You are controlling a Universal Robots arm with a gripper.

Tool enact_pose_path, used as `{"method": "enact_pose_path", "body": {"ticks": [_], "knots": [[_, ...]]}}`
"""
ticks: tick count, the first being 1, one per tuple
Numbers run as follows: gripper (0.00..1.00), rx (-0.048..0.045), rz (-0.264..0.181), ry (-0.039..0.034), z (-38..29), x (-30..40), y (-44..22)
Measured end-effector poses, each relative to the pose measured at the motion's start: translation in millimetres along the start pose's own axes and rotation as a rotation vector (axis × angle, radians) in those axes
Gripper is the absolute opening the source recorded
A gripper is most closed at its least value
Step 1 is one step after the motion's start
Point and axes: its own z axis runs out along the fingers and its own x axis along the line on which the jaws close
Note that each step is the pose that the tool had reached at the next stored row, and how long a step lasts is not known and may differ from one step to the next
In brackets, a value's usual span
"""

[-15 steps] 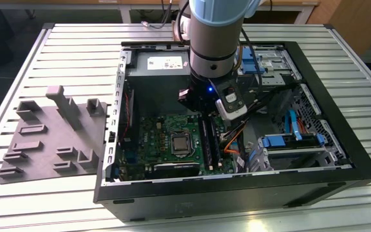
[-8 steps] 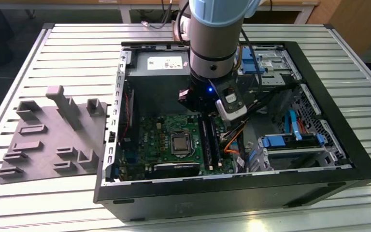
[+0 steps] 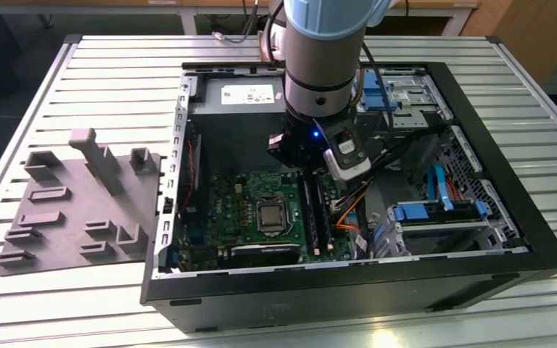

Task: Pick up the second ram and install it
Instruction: 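Press down the second ram until it locks into place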

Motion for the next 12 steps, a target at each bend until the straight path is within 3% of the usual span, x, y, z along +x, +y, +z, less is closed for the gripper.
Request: {"method": "enact_pose_path", "body": {"ticks": [12], "knots": [[0.11,0.0013,0.000,0.0003,-12.4,-0.6,0.7]]}}
